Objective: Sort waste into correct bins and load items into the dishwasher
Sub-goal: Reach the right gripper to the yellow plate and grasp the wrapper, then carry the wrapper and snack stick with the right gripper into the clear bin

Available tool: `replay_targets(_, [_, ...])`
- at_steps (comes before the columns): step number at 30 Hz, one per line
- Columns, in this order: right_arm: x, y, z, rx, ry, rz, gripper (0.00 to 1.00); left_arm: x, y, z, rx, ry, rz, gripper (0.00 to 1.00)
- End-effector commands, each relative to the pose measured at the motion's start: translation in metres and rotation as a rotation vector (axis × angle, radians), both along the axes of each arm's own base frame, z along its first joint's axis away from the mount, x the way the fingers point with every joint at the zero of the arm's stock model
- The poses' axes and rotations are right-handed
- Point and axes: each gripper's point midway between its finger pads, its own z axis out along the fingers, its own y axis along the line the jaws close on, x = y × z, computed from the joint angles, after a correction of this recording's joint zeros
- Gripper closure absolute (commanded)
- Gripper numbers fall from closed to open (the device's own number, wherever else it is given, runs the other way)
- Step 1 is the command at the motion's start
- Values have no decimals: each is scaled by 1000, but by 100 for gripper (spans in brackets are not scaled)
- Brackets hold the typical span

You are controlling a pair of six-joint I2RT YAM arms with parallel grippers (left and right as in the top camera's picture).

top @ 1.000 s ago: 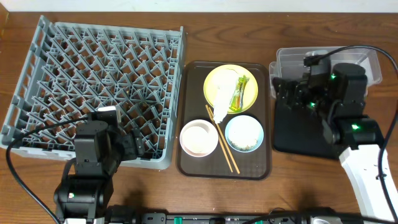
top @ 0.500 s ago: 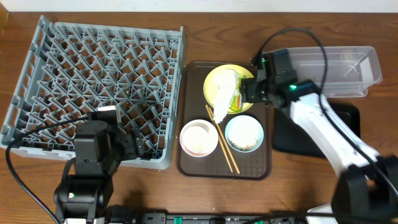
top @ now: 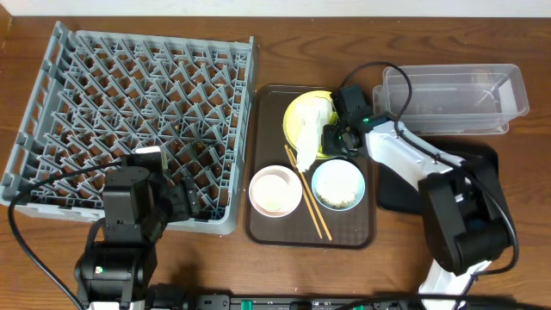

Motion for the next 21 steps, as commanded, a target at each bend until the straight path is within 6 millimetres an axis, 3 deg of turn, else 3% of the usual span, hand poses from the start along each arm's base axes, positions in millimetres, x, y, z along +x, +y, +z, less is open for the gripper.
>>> replay_targets(1, [9, 1, 8, 8, -33, -47, 96, 2, 1, 9, -3, -22, 6, 16])
replay_targets(3, [17, -1, 21, 20, -64, -57, 99, 2, 1, 9, -3, -21, 6, 16])
replay_targets(6, [35, -16, 56, 15, -160, -106, 99, 2, 1, 9, -3, -22, 6, 16])
replay_targets(10, [59, -66, 124, -36, -355, -247, 99, 2, 1, 9, -3, -22, 6, 16])
replay_targets(13, [64, -104, 157, -48, -434, -381, 99, 2, 1, 9, -3, -22, 6, 16])
replay_targets(15, [62, -145, 167, -60, -450, -566, 99, 2, 1, 9, -3, -22, 6, 16])
replay_targets(17, [62, -170, 166, -53, -446, -686, 99, 2, 1, 9, -3, -22, 6, 16])
replay_targets(21, [64, -201, 158, -23, -428, -834, 96, 2, 1, 9, -3, -22, 6, 16])
